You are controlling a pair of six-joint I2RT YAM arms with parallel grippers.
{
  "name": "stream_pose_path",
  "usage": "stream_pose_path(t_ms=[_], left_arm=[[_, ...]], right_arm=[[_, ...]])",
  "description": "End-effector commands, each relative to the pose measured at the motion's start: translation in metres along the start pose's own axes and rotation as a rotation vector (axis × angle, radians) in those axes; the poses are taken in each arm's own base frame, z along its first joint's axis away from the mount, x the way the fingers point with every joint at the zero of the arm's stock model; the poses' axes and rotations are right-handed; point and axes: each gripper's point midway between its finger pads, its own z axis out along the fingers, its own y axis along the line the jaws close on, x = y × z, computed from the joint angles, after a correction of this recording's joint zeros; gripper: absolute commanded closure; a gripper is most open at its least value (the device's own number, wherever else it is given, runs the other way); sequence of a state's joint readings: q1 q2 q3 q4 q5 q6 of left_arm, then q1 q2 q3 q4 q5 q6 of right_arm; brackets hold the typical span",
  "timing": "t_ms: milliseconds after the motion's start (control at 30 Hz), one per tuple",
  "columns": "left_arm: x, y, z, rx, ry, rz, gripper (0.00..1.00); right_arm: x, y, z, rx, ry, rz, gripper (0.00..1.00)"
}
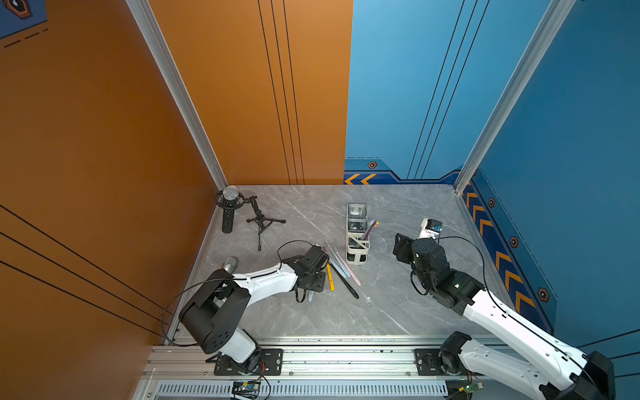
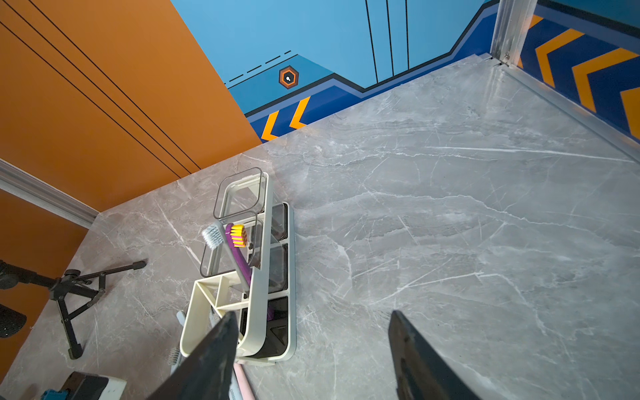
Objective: Place the toothbrush into the toothbrush holder
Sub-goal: Pick up the toothbrush from the center of the board.
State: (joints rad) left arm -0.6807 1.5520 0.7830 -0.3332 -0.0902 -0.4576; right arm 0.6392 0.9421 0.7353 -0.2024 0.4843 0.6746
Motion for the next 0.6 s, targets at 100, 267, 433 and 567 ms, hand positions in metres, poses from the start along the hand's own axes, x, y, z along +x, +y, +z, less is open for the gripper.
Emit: stream_pose_path(t_ms=[100,267,433,567], left_arm=[[0.026,0.023,0.009,-0.121,0.121,0.029,0.70],[0.029,0.015,0.008,-0.090,0.137,0.049,0.85],[0.029,0.014,0.000,-0.074,0.116,0.054,0.93],[0.027,0.015,-0.007,-0.072,0.102,0.062,1.00]], right_arm=[[0.013,-0.009,0.002,-0.005,0.052,0.012,0.30],[0.017,-0.013,0.001,-0.014,0.061,0.032,0.31],[0.025,-0.012,0.005,-0.021,0.093,0.026,0.30],[0.030,-0.013,0.006,-0.022,0.109,0.032,0.30]])
